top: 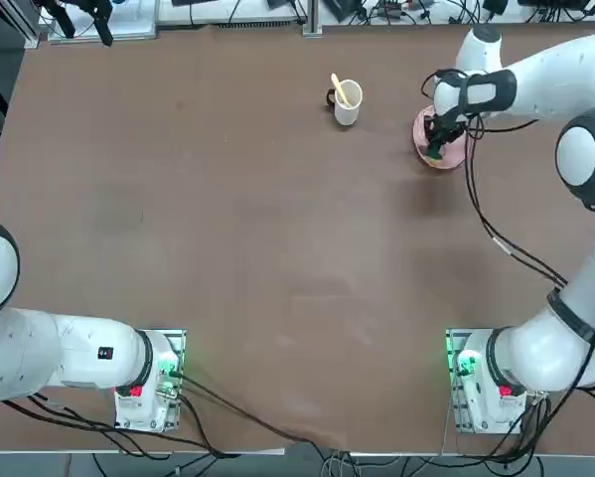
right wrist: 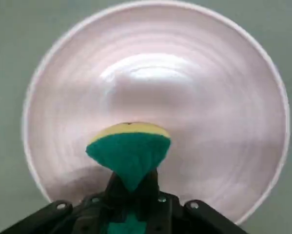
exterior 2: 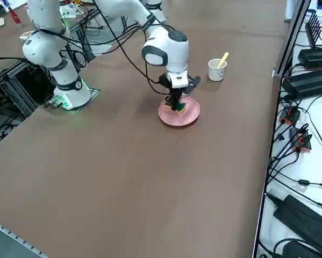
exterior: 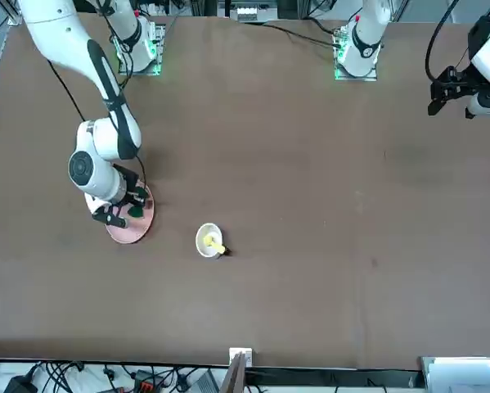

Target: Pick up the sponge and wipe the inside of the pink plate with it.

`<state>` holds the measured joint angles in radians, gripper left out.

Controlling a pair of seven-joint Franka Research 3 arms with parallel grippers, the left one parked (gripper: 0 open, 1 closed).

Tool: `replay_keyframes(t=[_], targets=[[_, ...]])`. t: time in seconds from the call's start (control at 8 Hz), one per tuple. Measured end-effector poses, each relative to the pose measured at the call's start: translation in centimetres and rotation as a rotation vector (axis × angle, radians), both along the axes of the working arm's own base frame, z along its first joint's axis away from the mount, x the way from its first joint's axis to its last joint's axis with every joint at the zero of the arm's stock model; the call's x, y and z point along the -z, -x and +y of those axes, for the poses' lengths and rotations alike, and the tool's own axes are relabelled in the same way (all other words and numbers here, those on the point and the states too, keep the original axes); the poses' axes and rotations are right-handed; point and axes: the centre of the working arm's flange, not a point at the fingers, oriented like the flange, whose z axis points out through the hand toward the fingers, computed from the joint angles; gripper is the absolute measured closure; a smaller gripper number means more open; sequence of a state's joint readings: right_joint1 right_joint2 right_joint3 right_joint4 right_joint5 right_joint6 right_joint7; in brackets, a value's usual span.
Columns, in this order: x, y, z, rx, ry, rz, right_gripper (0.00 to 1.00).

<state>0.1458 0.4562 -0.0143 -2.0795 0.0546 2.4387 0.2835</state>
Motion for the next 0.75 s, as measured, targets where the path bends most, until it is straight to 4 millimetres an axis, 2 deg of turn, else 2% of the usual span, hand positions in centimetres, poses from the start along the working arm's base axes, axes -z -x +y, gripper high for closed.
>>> replay_keyframes(t=[0.5,0.75], targets=[[0.0,0.0,-7.6,-0.062,-0.02,-0.016,0.91],[0.0,-0.7,-7.8,-0.073,-0.022,-0.044,0.91]])
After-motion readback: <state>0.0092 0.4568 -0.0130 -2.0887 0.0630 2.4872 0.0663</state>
